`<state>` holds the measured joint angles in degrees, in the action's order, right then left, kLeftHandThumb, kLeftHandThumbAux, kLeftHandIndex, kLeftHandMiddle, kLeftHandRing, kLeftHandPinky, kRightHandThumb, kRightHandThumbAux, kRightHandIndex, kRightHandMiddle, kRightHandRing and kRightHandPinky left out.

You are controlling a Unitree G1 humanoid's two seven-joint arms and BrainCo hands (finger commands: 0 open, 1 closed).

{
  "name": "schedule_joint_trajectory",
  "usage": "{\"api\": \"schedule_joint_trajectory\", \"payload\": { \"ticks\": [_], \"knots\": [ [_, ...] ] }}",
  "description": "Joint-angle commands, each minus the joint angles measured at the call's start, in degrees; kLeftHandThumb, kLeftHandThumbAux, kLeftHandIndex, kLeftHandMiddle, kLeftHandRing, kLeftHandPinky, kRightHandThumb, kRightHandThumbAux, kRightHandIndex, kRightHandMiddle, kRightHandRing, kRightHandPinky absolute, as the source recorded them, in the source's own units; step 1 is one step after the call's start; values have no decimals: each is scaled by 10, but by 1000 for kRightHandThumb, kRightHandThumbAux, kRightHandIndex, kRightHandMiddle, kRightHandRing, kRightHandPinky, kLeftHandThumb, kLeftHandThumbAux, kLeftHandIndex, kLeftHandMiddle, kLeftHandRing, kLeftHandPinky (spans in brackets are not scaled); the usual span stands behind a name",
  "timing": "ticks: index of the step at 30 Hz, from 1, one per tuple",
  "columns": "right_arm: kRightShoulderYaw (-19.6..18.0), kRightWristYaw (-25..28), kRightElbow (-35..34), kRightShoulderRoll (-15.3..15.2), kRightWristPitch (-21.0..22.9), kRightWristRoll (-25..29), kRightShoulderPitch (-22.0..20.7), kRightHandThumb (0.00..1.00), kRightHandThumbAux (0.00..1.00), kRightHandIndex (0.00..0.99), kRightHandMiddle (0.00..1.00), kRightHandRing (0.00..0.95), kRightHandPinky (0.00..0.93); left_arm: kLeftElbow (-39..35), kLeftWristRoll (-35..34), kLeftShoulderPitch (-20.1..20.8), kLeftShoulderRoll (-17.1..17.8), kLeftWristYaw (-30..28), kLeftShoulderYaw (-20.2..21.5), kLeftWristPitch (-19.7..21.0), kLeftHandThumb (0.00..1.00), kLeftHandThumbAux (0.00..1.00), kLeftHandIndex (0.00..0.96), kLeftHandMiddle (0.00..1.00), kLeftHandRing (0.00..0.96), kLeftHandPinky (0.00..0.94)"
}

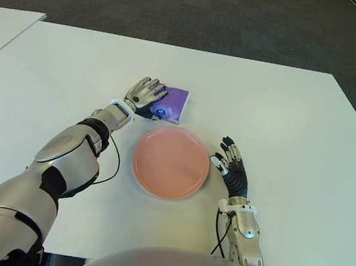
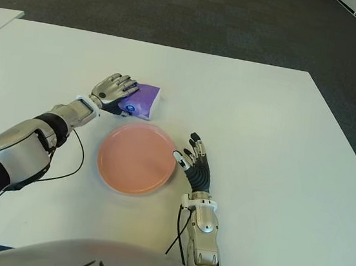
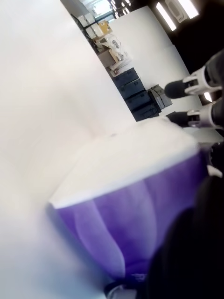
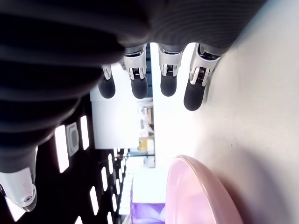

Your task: Put the tissue paper into the plate.

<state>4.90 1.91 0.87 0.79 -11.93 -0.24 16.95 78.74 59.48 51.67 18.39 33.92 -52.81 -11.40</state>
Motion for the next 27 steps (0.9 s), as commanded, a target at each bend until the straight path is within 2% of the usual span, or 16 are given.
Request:
{"api": "schedule_joint_trajectory", "payload": {
  "ticks": [1,2,3,4,7,11,14,17,19,23,27],
  "knots": [
    [0,3,49,-5,84,1,53,0,573,0,0,0,0,15,25,-65,-20,-18,-29,-25,144,417,0,27,20,66],
    [0,4,50,-6,80,2,54,0,578,0,0,0,0,18,27,-70,-25,-17,-32,-18,285,481,140,208,201,245],
    [0,4,51,-7,77,2,54,0,581,0,0,0,0,20,28,-74,-28,-18,-34,-14,437,559,242,333,328,373],
    [0,4,50,-7,76,2,54,0,582,0,0,0,0,20,27,-75,-30,-18,-34,-12,534,609,308,414,409,456],
    [0,4,49,-8,76,1,55,0,582,0,0,0,0,20,24,-82,-28,-12,-33,-16,653,668,388,527,525,570],
    [-2,9,61,-14,60,1,50,0,578,0,0,0,0,19,22,-91,-27,7,-33,-22,699,688,419,614,615,657],
    [-2,20,87,-21,26,0,43,0,574,0,0,0,0,19,23,-94,-28,12,-33,-22,712,692,428,661,660,704],
    [-2,28,97,-25,11,1,42,0,571,0,0,0,0,21,23,-104,-31,9,-34,-15,717,694,432,701,698,751],
    [-3,31,98,-27,10,2,42,0,568,0,0,0,0,23,23,-110,-33,6,-35,-11,718,694,435,724,721,778],
    [0,25,51,-27,45,0,66,0,569,0,0,0,0,21,19,-109,-34,2,-34,-11,718,696,438,751,745,793],
    [-1,24,61,-25,51,1,57,0,574,0,0,0,0,21,8,-111,-37,-8,-26,-5,717,698,441,769,755,784]
  ]
}}
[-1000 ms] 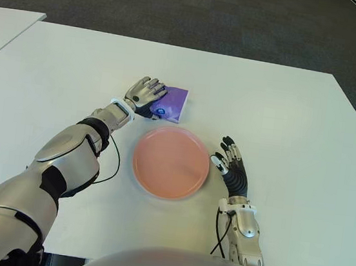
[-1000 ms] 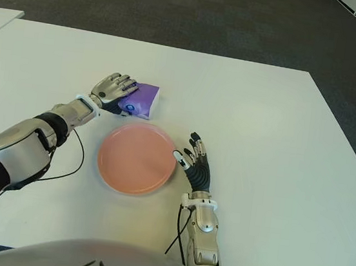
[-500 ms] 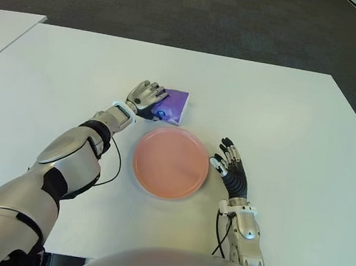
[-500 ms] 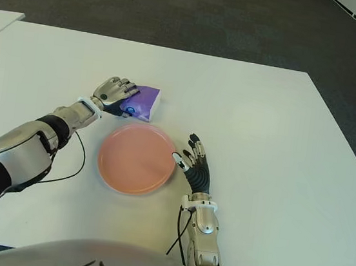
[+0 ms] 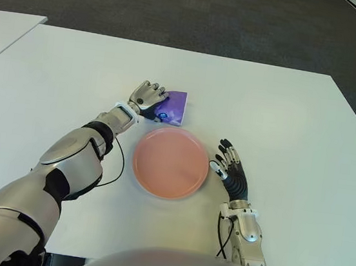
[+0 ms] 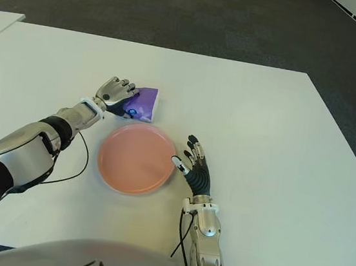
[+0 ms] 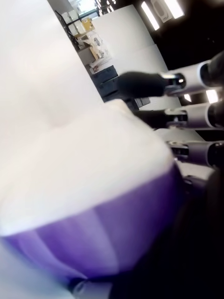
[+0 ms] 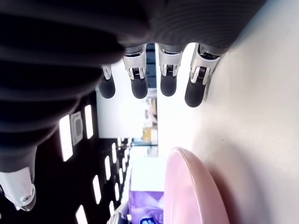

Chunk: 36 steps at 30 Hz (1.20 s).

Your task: Put the tissue paper into the plate.

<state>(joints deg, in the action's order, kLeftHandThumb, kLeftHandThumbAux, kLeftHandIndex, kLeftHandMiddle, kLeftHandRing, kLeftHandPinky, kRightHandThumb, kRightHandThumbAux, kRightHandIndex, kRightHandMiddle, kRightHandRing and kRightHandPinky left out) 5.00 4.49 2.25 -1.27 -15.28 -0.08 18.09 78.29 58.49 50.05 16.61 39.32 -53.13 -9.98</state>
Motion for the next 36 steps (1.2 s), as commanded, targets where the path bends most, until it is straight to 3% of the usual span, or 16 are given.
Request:
{"api": "schedule_joint_trajectory", "payload": {
  "ticks": [1,12,22,26,31,36],
  "knots": [
    [-2,-4,44,-3,88,-1,47,0,573,0,0,0,0,25,15,-95,-21,-67,-19,-19,718,698,442,773,758,780],
    [-4,5,65,-7,64,1,37,0,566,0,0,0,0,26,-5,-98,-28,-96,-5,-11,715,702,443,794,774,771],
    [-6,14,89,-11,42,2,26,0,556,0,0,0,0,22,-57,-99,-29,-105,50,-12,713,704,443,810,790,787],
    [-7,20,91,-11,44,6,23,0,560,0,0,0,0,8,-115,-61,-13,-88,112,-42,712,705,443,818,797,789],
    [-9,28,96,-12,38,11,21,0,574,0,0,0,0,1,-159,-26,-4,-86,163,-69,711,706,443,829,804,800],
    [-10,27,97,-12,43,9,18,0,583,0,0,0,0,-14,-180,0,8,-48,199,-111,711,706,443,845,816,819]
  ]
}}
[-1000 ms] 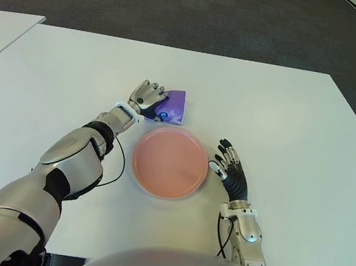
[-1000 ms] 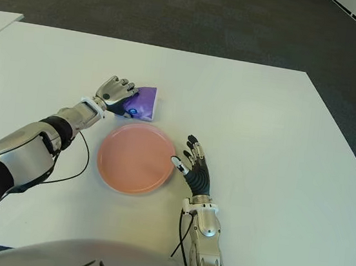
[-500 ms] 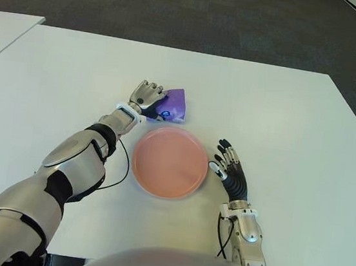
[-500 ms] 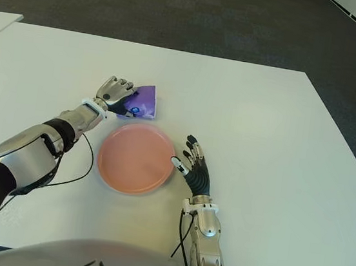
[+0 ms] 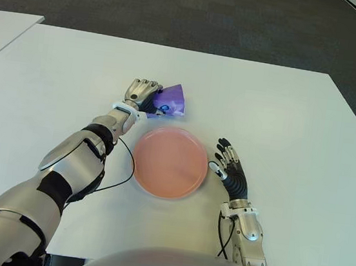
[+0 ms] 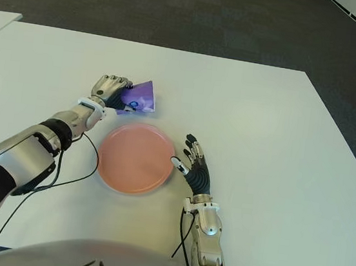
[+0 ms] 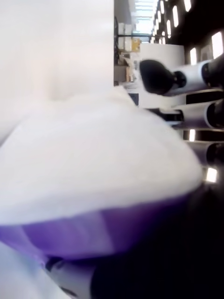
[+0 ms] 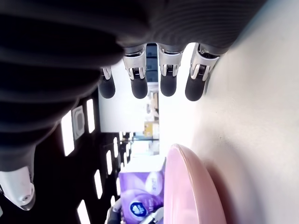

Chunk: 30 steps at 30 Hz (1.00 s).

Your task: Put the tissue paper into the plate.

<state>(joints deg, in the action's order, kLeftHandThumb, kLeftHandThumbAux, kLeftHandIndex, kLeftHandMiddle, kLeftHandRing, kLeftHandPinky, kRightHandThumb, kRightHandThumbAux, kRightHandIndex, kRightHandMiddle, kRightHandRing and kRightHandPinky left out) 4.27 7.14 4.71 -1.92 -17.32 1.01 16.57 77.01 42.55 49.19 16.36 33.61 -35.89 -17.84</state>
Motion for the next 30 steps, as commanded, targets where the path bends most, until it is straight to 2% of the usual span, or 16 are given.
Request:
{"api": "schedule_joint_trajectory", "payload": {
  "ticks": [1,4,7,11,14,21,26,30],
  "knots": [
    [-3,0,74,-6,63,-3,33,0,584,0,0,0,0,-7,-24,14,13,20,34,-45,711,705,443,853,823,829],
    [-2,1,78,-7,60,-4,31,0,582,0,0,0,0,-29,-43,30,27,39,62,-97,712,705,442,870,838,845],
    [-2,1,83,-6,55,-4,29,0,580,0,0,0,0,-43,-49,34,35,43,77,-128,713,704,443,880,847,852],
    [-3,4,90,-6,53,-1,25,0,574,0,0,0,0,-96,-50,17,65,54,90,-191,715,704,443,885,852,853],
    [-4,-11,77,-1,84,-5,29,0,564,0,0,0,0,-173,-50,-17,94,49,102,-230,717,703,443,885,855,854],
    [-4,-23,56,6,115,-5,32,0,561,0,0,0,0,-319,-75,-87,129,-2,137,-264,719,703,443,884,863,862],
    [-4,-23,50,7,124,-2,31,0,564,0,0,0,0,-396,-88,-125,136,-32,154,-273,720,702,444,884,868,868],
    [-2,-22,41,5,138,-3,31,0,561,0,0,0,0,-471,-84,-163,140,-45,161,-301,723,701,444,884,871,871]
  ]
}}
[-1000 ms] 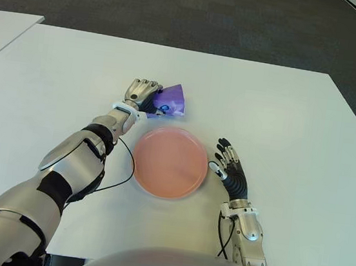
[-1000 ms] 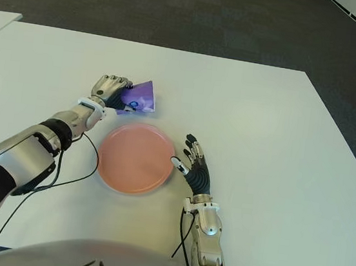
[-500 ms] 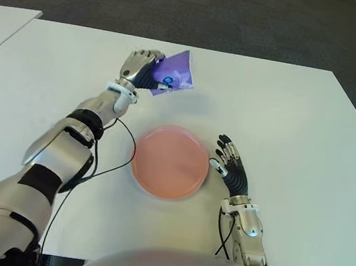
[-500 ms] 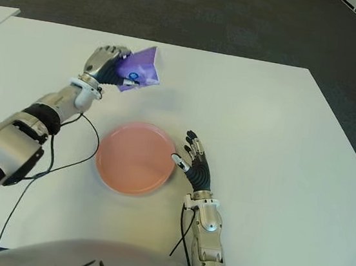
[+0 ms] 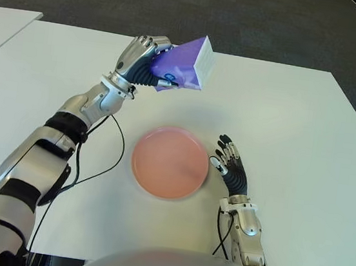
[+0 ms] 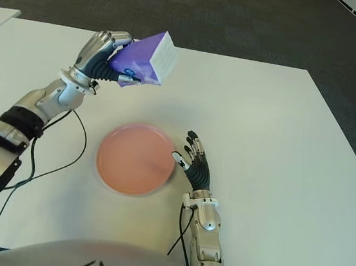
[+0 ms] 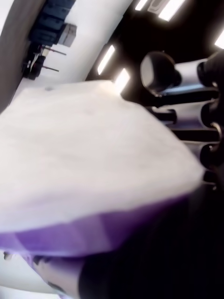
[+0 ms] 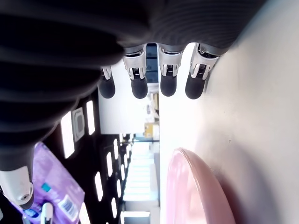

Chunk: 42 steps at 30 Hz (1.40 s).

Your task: Put the tissue paper into the plate.

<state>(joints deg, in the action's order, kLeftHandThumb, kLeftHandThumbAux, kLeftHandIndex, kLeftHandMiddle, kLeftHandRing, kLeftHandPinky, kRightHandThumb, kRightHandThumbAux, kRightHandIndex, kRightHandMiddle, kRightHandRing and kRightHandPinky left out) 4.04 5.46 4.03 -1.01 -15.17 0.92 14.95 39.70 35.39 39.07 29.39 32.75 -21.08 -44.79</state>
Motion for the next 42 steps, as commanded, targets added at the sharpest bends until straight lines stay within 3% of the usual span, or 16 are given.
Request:
{"api": "schedule_joint_trajectory", "payload": {
  "ticks": [1,4,11,20,25,30,42],
  "knots": [
    [0,-5,47,-4,118,-2,47,0,559,0,0,0,0,-111,-14,-67,10,-42,14,-35,724,701,444,884,871,871],
    [1,-6,42,-3,129,-2,45,0,551,0,0,0,0,-174,-37,-99,22,-89,9,-61,727,700,444,886,873,871],
    [2,-7,33,-4,144,-5,43,0,535,0,0,0,0,-245,-61,-132,49,-171,16,-79,729,700,444,890,875,868],
    [3,-7,32,-5,152,-4,41,0,541,0,0,0,0,-315,-58,-174,69,-236,35,-90,730,699,444,889,873,866],
    [2,-7,37,-6,152,-5,38,0,537,0,0,0,0,-313,-16,-197,57,-233,37,-97,730,699,443,891,875,867],
    [2,-7,40,-6,150,-5,37,0,534,0,0,0,0,-286,40,-194,47,-215,33,-104,730,700,443,887,873,861],
    [3,-9,39,-5,148,-5,39,0,536,0,0,0,0,-317,130,-219,60,-232,22,-71,724,702,443,865,853,837]
  ]
}}
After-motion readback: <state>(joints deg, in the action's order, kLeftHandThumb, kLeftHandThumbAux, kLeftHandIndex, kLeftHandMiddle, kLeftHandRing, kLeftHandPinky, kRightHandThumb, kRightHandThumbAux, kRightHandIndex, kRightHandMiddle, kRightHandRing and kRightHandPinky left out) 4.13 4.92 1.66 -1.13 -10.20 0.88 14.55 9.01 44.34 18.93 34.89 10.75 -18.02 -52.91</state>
